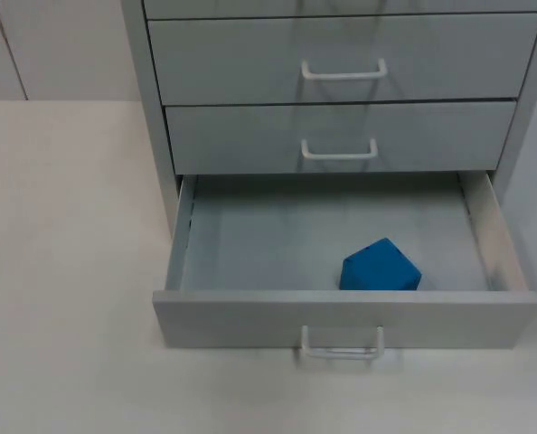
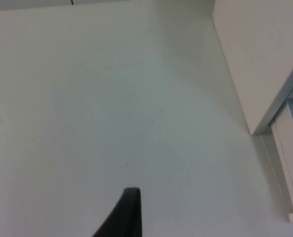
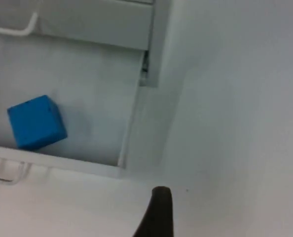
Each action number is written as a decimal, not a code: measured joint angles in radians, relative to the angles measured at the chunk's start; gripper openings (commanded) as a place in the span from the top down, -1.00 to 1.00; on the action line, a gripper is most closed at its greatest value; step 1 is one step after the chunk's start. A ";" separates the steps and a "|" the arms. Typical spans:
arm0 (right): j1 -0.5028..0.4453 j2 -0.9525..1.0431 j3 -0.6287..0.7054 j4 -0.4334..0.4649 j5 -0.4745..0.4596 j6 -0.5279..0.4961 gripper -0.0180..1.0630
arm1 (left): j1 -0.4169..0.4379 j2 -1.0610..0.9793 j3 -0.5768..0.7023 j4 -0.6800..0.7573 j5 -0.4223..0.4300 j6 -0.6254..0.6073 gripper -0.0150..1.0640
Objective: Open the drawer with the left hand, place the block into the drawer with the right hand, then close the drawer with the left hand.
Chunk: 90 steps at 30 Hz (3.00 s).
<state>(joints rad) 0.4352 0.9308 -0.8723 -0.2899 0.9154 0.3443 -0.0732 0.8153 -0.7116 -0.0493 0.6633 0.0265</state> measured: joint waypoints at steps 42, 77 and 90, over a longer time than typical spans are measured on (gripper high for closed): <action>-0.479 -0.036 0.002 0.274 -0.019 -0.350 -0.35 | 0.000 0.000 0.000 -0.034 -0.017 0.030 -0.97; -0.479 -0.010 0.058 0.314 -0.096 -0.388 -0.98 | -0.092 0.121 0.022 -0.386 0.015 0.397 0.98; -0.479 -0.010 0.058 0.316 -0.102 -0.386 -0.98 | -0.669 0.394 0.022 0.093 -0.023 0.073 0.98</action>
<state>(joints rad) -0.0434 0.9212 -0.8146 0.0265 0.8135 -0.0419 -0.7419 1.2089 -0.6895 0.0435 0.6399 0.0991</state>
